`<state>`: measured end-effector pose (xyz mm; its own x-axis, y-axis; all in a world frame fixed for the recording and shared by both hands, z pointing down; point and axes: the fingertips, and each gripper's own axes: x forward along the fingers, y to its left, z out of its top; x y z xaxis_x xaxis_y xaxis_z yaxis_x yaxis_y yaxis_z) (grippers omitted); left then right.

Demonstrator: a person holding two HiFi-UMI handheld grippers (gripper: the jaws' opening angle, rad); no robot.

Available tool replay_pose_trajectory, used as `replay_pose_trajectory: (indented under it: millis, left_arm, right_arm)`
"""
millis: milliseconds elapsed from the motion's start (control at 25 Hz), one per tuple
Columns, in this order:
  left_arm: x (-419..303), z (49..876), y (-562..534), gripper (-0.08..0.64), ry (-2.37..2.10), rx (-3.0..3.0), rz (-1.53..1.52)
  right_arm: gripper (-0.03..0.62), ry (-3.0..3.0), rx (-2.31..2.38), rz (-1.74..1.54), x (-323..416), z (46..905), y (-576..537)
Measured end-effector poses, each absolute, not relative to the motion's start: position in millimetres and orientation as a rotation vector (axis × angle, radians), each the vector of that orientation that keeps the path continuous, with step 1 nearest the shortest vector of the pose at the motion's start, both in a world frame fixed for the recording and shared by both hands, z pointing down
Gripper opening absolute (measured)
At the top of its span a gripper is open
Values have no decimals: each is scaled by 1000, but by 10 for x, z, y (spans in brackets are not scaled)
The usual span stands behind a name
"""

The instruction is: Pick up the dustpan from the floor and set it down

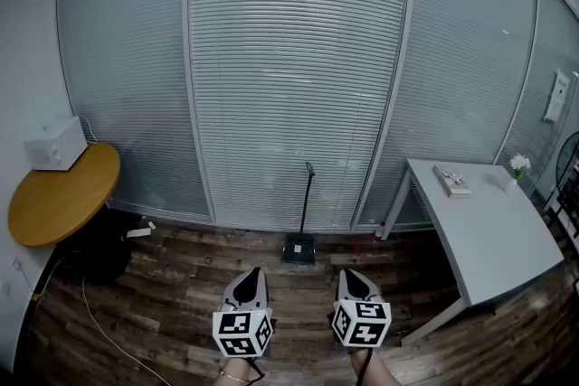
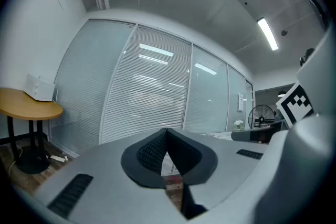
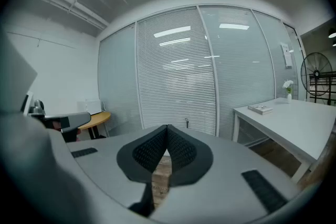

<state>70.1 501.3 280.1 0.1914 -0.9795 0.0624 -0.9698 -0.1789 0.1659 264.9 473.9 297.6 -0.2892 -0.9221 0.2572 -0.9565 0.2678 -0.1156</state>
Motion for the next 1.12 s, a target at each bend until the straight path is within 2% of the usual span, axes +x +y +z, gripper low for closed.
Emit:
replay_pose_trajectory:
  millis: [1120]
  left_arm:
    - [335, 3076, 4537, 17, -1849, 2352, 64]
  right_arm:
    - [32, -2308, 1870, 513, 2447, 3267, 4328]
